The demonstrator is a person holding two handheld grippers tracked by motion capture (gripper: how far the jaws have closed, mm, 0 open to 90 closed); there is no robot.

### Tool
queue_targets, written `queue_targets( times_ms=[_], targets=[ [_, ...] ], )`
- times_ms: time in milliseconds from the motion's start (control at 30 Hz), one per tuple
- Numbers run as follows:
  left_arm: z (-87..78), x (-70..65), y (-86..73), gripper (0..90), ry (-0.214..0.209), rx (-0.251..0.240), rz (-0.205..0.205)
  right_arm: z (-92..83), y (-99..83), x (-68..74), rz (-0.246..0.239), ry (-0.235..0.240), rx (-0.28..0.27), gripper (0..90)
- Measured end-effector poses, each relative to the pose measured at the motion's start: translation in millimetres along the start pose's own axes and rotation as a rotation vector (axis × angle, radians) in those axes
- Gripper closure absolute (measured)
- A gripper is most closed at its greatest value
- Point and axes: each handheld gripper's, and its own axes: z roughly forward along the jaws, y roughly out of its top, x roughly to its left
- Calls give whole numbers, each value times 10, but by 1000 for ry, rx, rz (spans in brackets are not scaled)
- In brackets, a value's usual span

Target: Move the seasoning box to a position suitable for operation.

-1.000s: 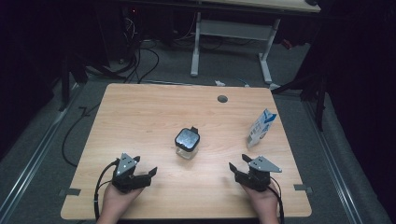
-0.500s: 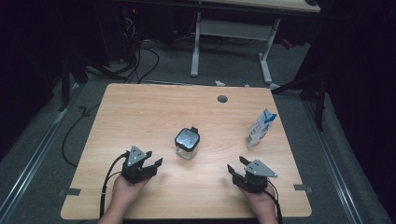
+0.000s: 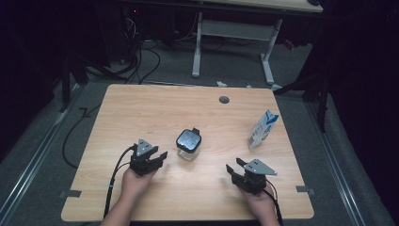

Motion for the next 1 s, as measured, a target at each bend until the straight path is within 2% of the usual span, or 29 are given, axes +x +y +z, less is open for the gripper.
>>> queue_targets(
  times_ms=[133,233,333,400,500,533,600,633,733,800,867,1000],
  targets=[
    [72,6,26,549,10,-5,-7,59,79,33,-7,10,15,482],
    [97,0,40,558,15,-37,4,127,158,42,-17,6,33,472],
    [127,12,46,576,33,-22,7,203,251,32,-21,2,37,476],
    [145,26,57,584,27,-11,10,257,289,29,-17,-3,33,479],
    [141,25,90,676,40,-20,22,296,254,60,-23,-6,28,500],
    [145,30,107,715,33,-25,16,308,231,90,-36,1,36,496],
    [158,19,148,779,39,-37,21,305,193,160,-101,-24,56,501],
    [163,13,161,804,31,-59,17,293,173,178,-115,-26,56,504],
    [179,-4,202,873,34,-67,20,277,126,194,-92,14,59,519],
    [225,-47,279,899,19,-86,33,277,105,196,-93,31,71,530],
    [258,-78,311,900,11,-81,43,280,109,180,-78,47,76,529],
    [314,-110,335,900,-13,-87,39,267,107,160,-65,36,75,533]
  ],
)
